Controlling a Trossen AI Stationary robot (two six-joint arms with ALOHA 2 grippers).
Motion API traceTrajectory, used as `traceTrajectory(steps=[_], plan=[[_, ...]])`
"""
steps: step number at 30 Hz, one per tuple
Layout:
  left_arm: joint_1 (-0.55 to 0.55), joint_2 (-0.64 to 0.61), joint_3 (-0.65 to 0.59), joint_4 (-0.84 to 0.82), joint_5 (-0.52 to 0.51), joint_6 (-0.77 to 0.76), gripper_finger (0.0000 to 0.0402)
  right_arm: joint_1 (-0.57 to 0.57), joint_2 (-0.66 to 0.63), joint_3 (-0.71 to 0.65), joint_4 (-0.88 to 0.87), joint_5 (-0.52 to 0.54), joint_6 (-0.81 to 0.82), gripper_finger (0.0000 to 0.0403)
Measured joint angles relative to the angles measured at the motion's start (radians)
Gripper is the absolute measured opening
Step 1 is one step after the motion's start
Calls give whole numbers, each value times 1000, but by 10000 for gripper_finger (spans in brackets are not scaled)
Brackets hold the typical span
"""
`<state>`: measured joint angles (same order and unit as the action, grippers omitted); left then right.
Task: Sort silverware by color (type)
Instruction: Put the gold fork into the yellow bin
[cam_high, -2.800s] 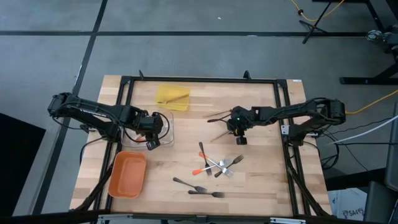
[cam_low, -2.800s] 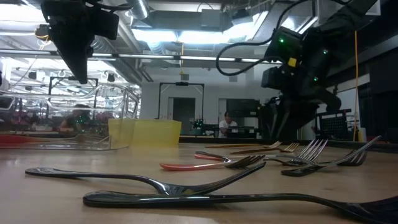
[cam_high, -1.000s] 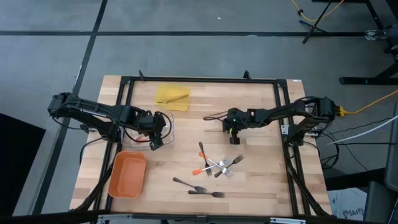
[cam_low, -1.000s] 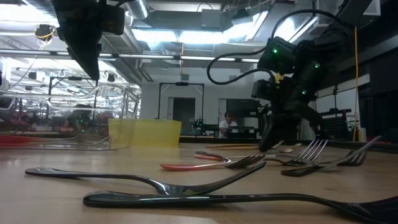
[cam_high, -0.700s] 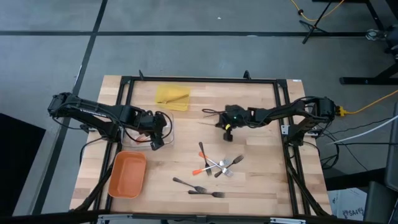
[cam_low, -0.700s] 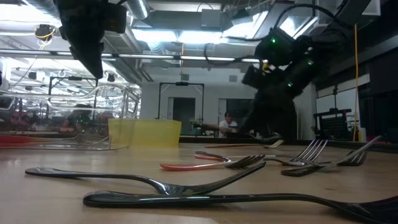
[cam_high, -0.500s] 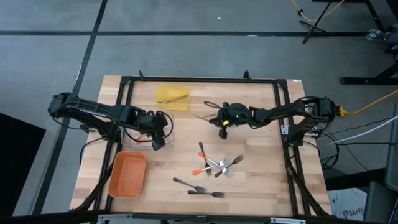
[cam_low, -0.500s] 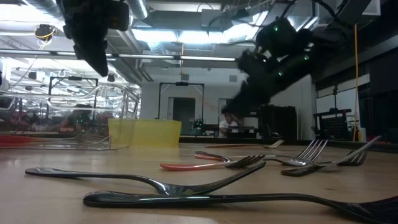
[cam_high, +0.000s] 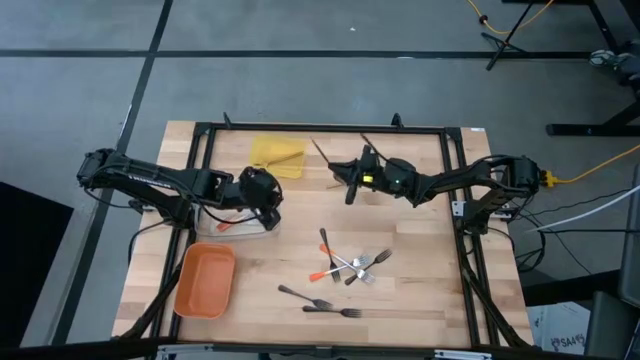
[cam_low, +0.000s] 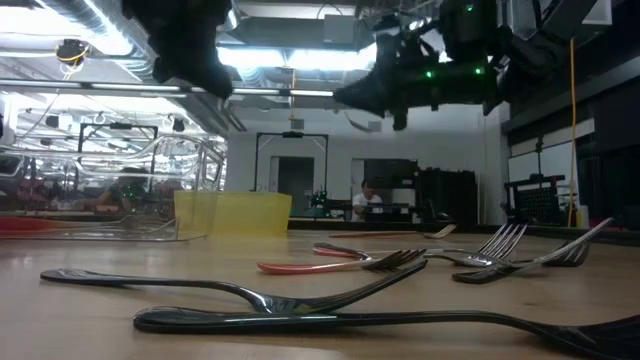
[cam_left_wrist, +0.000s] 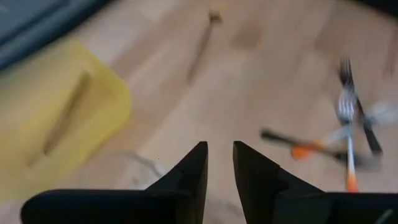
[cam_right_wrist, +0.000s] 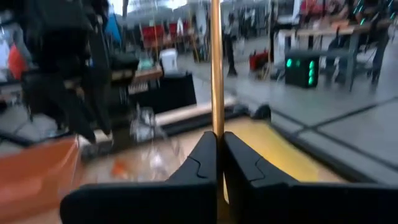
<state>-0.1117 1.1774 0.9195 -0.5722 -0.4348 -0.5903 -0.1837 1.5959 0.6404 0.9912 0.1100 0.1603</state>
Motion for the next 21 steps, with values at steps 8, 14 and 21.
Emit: traceTrajectory(steps=[8, 14, 21], plan=[[11, 0, 0, 176, -215, 0, 70, 0, -1, 31, 47, 6, 0, 1], [57, 0, 0, 323, -255, 37, 70, 1, -1, 127, 46, 6, -4, 1], [80, 1, 0, 536, -252, 198, 70, 1, -1, 232, -46, 6, -15, 1]])
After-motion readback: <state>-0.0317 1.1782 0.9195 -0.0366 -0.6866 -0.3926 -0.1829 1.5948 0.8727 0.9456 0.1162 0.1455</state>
